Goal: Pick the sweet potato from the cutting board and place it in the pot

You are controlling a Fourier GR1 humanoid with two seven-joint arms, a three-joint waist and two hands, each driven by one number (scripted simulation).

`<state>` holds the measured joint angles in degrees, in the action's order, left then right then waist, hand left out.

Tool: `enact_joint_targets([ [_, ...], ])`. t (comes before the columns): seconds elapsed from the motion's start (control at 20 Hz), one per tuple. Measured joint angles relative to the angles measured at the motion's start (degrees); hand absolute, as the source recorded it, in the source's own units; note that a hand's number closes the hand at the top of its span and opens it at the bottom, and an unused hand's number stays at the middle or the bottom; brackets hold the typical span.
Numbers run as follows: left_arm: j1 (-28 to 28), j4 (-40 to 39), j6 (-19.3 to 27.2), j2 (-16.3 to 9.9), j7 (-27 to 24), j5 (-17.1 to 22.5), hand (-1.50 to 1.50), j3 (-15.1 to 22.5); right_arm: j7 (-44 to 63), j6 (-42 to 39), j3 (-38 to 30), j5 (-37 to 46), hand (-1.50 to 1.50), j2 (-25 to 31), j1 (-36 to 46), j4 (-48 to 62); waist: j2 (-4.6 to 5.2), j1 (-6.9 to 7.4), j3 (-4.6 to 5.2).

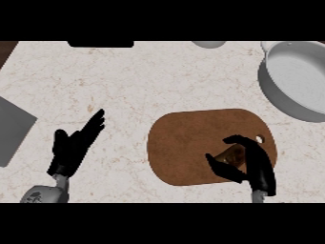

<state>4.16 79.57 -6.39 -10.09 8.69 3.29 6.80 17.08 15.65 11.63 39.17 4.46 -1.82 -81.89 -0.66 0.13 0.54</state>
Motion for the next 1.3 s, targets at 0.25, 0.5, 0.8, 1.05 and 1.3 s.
enact_joint_targets([
  [0.25,0.14,-0.11,-1.03,-0.38,0.04,0.07,0.0,-1.03,-7.84,2.41,-1.9,-3.35,1.5,-0.68,-0.31,3.15,-0.34,-0.04,0.34],
  [0.5,0.61,-0.36,-0.64,0.53,0.46,-0.82,0.0,-1.01,-14.35,5.09,-3.07,-4.35,1.5,-0.93,0.29,5.72,-0.29,-0.16,0.38],
  [0.8,-0.84,-0.43,-0.07,0.74,-0.39,-0.61,0.0,-1.83,-28.84,-2.57,-16.35,-22.94,1.5,7.34,-1.98,5.24,0.03,-2.02,-0.64],
  [1.05,-1.45,-0.37,0.09,0.71,-1.02,-0.69,0.0,-2.02,-37.1,-13.98,-29.81,-37.36,1.5,17.33,-1.89,10.74,0.45,-2.37,-1.0],
  [1.3,-0.87,-0.3,-0.73,0.61,-1.17,-0.93,0.0,-1.47,-47.6,-23.98,-39.15,-43.5,1.5,27.85,-0.2,25.28,0.87,-0.62,-0.95],
])
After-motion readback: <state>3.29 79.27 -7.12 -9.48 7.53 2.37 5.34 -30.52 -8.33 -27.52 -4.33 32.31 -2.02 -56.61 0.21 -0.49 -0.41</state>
